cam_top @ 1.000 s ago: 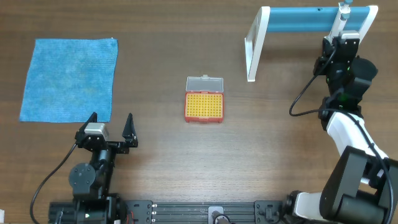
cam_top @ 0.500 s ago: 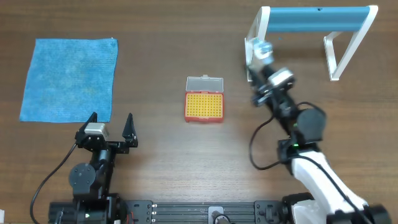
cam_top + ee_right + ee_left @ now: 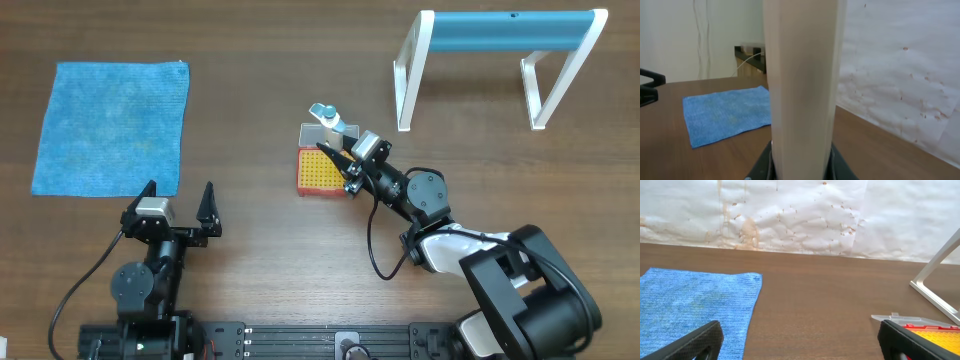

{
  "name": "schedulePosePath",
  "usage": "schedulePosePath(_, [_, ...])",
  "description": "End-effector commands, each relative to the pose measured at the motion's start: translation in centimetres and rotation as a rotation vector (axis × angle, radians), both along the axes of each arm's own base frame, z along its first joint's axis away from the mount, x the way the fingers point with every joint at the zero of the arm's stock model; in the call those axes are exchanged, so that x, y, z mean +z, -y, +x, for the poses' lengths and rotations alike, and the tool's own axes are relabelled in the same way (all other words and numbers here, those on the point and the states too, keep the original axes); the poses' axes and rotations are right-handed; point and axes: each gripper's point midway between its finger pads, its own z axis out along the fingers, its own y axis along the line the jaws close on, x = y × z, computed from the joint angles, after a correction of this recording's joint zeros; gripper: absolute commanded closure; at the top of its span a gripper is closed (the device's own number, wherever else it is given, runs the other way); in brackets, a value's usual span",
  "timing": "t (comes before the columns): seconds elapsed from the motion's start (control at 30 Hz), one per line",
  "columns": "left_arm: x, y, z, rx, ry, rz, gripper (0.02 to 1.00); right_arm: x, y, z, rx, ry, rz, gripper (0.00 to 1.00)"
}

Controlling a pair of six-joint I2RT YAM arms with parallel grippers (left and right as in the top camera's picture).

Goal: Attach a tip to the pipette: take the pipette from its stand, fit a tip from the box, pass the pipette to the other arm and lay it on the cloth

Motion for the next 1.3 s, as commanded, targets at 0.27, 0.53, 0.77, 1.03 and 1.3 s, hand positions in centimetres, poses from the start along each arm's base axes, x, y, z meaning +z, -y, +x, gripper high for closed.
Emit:
schedulePosePath(0.27, [-0.2, 0.0, 0.0, 0.003, -0.005, -0.012, 0.023, -1.9, -1.7, 2.8, -0.052, -0.091, 0.066, 0.921])
schedulePosePath(0.53, [-0.2, 0.0, 0.0, 0.003, -0.005, -0.012, 0.023, -4.3, -1.7, 3.1, -0.059, -0.133, 0.042, 0.921])
schedulePosePath(0.77, [-0.2, 0.0, 0.0, 0.003, -0.005, -0.012, 0.023, -4.3, -1.2, 3.4, -0.071, -0.134, 0.041, 0.921])
schedulePosePath(1.03, [-0.2, 0.0, 0.0, 0.003, -0.005, -0.012, 0.020, -4.7, -1.1, 3.6, -0.078, -0.137, 0.032, 0.921])
schedulePosePath(1.3, [-0.2, 0.0, 0.0, 0.003, -0.005, -0.012, 0.020, -5.3, -1.0, 3.7, -0.082, -0.149, 0.021, 0.921])
